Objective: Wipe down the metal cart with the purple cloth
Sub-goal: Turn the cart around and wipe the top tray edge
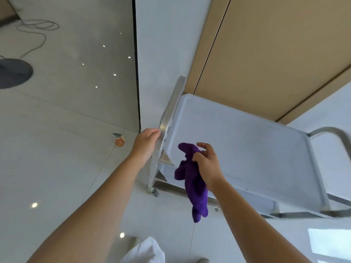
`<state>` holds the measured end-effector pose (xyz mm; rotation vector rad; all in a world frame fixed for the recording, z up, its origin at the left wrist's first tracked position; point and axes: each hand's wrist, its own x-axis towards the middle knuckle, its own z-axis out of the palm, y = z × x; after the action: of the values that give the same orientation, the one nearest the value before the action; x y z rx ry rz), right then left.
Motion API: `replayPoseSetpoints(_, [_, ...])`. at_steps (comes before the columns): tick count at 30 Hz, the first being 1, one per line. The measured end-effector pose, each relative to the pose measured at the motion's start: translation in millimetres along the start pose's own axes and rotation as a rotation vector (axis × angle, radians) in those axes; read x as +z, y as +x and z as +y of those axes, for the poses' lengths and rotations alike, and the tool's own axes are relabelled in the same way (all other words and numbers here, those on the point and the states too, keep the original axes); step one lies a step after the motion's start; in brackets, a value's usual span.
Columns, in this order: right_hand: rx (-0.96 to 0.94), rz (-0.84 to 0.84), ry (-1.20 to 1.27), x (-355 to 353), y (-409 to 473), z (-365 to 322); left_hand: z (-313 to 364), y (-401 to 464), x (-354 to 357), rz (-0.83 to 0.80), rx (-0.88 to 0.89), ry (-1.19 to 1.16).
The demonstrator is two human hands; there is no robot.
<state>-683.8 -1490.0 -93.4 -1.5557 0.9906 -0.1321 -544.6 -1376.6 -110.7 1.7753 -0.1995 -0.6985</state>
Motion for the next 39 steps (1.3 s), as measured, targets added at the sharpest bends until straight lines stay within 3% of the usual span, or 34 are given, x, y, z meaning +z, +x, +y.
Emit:
replayPoseSetpoints(3, [0.029, -0.045, 0.097, 15, 24, -28, 15, 12, -2, -0.074, -0.021, 0.128])
replayPoseSetpoints(8, [0.07, -0.076, 0.043, 43, 57, -59, 18, 18, 1, -0.265, -0.161, -0.054])
replayPoseSetpoints(11, [0.099, -0.062, -0.112, 60, 69, -69, 11, 16, 2, -0.309, -0.134, -0.136])
replayPoseSetpoints(21, [0.191, -0.019, -0.388, 63, 61, -52, -26, -16, 9, -0.318, -0.178, -0.192])
replayPoseSetpoints(29, [0.066, 0.022, -0.779, 38, 12, -12, -48, -70, 32, -0.255, -0.201, -0.174])
replayPoseSetpoints(39, [0.056, 0.002, -0.862, -24, -106, 62, -93, -188, 82, -0.245, -0.226, -0.132])
